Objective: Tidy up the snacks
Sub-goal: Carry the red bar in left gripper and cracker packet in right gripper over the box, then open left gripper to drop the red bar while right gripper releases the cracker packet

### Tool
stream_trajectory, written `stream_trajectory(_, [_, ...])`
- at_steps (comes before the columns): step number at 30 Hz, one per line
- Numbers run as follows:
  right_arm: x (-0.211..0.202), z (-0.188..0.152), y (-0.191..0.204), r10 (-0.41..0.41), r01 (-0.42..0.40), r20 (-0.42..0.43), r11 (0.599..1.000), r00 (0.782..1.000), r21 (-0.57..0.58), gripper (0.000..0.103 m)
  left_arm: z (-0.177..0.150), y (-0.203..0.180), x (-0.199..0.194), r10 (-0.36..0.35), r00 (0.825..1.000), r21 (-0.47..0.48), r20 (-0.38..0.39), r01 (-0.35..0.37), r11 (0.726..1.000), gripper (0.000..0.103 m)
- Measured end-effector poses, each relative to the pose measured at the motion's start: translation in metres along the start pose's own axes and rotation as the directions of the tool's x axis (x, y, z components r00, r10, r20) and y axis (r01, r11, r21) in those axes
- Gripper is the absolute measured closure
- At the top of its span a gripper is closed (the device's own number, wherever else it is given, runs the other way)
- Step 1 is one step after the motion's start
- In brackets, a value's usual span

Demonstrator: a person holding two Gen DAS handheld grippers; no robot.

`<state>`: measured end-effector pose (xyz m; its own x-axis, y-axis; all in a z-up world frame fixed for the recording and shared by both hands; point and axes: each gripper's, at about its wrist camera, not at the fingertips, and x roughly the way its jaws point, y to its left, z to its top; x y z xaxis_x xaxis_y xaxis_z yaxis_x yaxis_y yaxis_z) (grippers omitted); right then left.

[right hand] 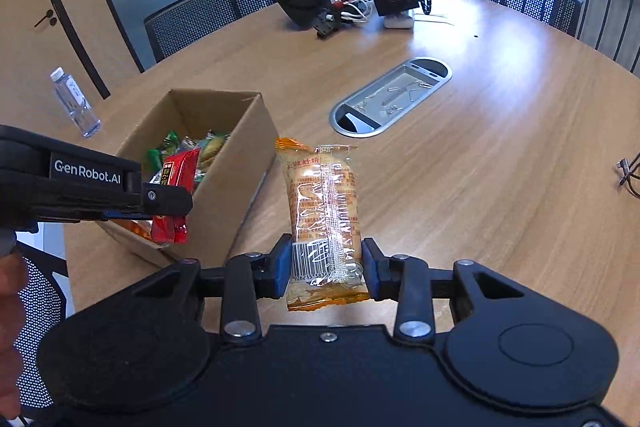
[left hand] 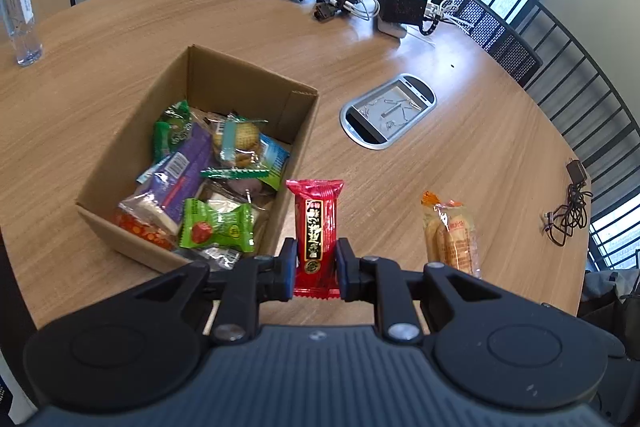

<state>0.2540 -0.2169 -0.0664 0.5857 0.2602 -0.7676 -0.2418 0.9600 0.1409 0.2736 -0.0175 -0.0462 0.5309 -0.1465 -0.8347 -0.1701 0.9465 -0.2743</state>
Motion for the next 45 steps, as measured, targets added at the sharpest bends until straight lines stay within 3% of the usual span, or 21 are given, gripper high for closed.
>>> stream_trajectory(22, [0.001,0.017,0.064,0.088,-0.086,0.023,0.992,0.996,-0.088,0.067,0.006,0.067,-0.038,0.082,0.995,-0.120,0.064,-0.074,0.990,0.084])
stream_trajectory(45, [0.050,0.053,0.091,0.166,-0.168,-0.023,0.974,0.986,-0.151,0.067,0.037,0.089,0.001,0.128,0.991,-0.194,0.032,-0.120,0.974,0.084])
